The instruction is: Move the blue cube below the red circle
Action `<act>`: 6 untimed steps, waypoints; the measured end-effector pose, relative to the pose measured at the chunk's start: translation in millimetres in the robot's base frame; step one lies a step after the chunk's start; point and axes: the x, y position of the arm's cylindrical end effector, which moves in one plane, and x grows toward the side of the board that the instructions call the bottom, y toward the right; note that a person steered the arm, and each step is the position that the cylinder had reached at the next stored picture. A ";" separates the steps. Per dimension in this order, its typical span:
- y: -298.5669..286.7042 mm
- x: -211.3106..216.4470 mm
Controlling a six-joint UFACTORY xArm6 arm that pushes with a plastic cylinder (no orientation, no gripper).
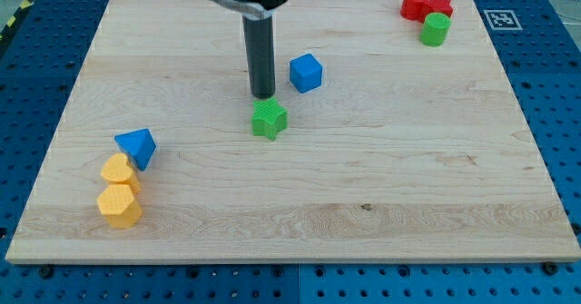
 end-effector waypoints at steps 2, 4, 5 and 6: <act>96.8 -79.5; 104.2 -106.9; 54.3 -111.0; 37.5 -137.2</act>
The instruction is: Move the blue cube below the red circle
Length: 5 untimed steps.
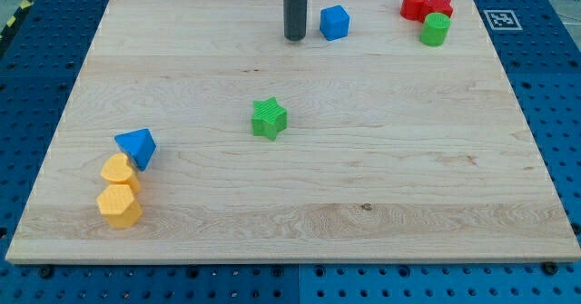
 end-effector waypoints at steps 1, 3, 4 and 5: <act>53.0 -16.2; 116.6 -16.5; 95.5 12.5; 106.7 25.3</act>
